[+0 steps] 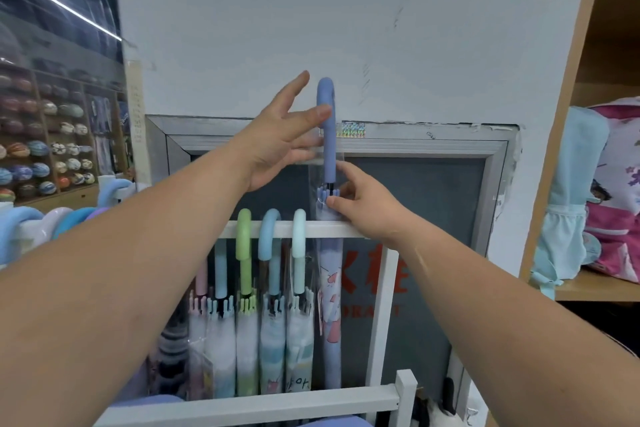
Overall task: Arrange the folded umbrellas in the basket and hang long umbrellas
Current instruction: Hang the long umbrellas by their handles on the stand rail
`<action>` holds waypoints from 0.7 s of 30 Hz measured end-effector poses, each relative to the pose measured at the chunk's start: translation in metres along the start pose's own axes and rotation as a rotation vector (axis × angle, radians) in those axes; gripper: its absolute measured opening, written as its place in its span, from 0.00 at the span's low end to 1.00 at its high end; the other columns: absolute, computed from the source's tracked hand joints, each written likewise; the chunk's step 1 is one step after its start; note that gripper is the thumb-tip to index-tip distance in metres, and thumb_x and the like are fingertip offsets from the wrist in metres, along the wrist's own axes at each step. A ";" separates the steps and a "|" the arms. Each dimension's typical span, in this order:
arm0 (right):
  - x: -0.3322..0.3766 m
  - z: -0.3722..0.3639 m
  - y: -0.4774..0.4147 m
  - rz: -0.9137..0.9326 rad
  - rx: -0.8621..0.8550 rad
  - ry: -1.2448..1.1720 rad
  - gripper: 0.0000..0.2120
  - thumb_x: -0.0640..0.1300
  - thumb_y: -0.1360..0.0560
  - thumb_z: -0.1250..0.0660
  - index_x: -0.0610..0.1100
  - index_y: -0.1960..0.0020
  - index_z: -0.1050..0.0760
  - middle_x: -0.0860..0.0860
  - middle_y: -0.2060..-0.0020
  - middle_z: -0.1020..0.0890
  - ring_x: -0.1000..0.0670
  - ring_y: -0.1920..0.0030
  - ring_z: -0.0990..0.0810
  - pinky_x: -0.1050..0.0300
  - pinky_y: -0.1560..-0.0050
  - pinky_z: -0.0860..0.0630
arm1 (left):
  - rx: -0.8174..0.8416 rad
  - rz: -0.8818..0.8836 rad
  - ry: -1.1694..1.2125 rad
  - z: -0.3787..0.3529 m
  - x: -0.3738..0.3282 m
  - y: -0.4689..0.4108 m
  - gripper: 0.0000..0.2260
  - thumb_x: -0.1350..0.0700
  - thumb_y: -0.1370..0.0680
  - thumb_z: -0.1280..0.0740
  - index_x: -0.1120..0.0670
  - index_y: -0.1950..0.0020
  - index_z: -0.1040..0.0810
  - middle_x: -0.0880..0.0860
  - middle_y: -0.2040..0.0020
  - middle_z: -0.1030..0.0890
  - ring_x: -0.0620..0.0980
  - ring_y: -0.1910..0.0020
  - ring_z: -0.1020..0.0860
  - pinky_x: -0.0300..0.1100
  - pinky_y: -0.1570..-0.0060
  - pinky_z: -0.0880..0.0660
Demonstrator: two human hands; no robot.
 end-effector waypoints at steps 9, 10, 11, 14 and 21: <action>-0.004 -0.005 0.003 -0.046 0.070 0.135 0.25 0.46 0.21 0.33 0.57 0.27 0.35 0.52 0.60 0.22 0.52 0.59 0.23 0.55 0.53 0.25 | 0.059 0.034 -0.119 -0.003 -0.006 -0.005 0.31 0.56 0.24 0.26 0.42 0.24 0.32 0.51 0.40 0.18 0.52 0.45 0.18 0.50 0.44 0.21; -0.004 -0.006 0.003 -0.050 0.084 0.149 0.25 0.46 0.22 0.33 0.57 0.27 0.36 0.52 0.60 0.22 0.51 0.59 0.24 0.55 0.53 0.26 | 0.054 0.038 -0.127 -0.003 -0.005 -0.005 0.31 0.57 0.25 0.25 0.44 0.25 0.31 0.51 0.41 0.18 0.52 0.45 0.17 0.51 0.42 0.21; -0.004 -0.007 0.003 -0.055 0.098 0.160 0.26 0.47 0.22 0.33 0.57 0.27 0.36 0.51 0.59 0.21 0.50 0.58 0.23 0.54 0.53 0.25 | 0.048 0.039 -0.121 -0.002 -0.004 -0.005 0.29 0.59 0.25 0.25 0.46 0.26 0.29 0.51 0.44 0.17 0.51 0.45 0.17 0.52 0.40 0.22; -0.004 -0.008 0.004 -0.067 0.121 0.160 0.26 0.47 0.22 0.33 0.57 0.27 0.36 0.50 0.56 0.19 0.49 0.55 0.20 0.53 0.51 0.23 | 0.038 0.026 -0.111 -0.003 -0.003 -0.004 0.23 0.65 0.26 0.26 0.54 0.32 0.24 0.52 0.51 0.17 0.51 0.48 0.16 0.53 0.40 0.21; 0.013 0.016 0.019 0.012 0.010 0.281 0.39 0.53 0.26 0.28 0.54 0.20 0.43 0.51 0.35 0.23 0.51 0.36 0.23 0.53 0.34 0.27 | 0.071 0.010 -0.436 -0.005 0.016 0.014 0.21 0.63 0.33 0.19 0.55 0.42 0.19 0.51 0.48 0.14 0.48 0.46 0.16 0.44 0.40 0.21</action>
Point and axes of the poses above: each hand's wrist, its own y-axis away from the middle knuckle, its own z-axis out of the back of the hand, x = y × z, the point moved 4 cm from there along -y, towards the middle knuckle
